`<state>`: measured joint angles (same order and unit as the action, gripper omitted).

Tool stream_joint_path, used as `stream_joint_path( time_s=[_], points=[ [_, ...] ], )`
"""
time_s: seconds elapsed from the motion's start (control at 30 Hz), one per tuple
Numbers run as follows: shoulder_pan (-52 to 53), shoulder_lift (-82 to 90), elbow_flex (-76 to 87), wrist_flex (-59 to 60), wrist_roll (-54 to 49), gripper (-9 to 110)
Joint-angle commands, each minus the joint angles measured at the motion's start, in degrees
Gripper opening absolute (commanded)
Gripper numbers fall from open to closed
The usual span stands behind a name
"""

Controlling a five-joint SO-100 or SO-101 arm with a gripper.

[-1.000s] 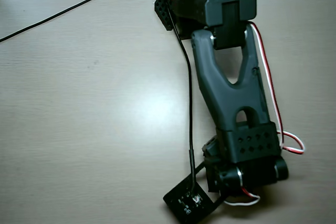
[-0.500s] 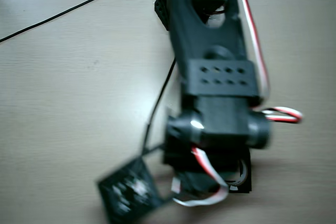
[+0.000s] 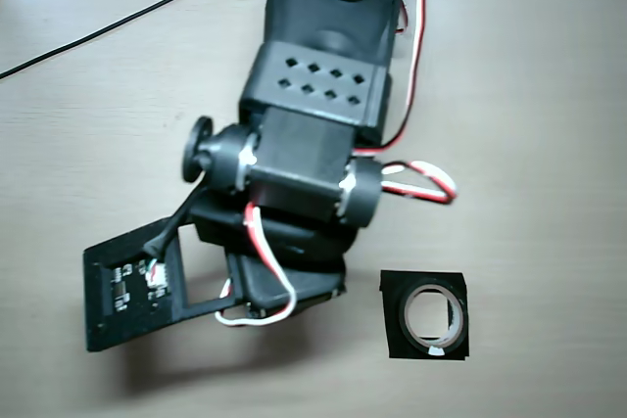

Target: Grasp a tape and put it in the target area.

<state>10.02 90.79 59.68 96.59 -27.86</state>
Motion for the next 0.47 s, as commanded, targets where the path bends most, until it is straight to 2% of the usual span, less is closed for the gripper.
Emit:
stream_joint_path(
  time_s=[0.0,0.43],
  points=[
    [0.0,2.9,0.3,-0.3,0.8,10],
    [0.6,4.2,2.5,-0.8,1.1,10]
  ],
)
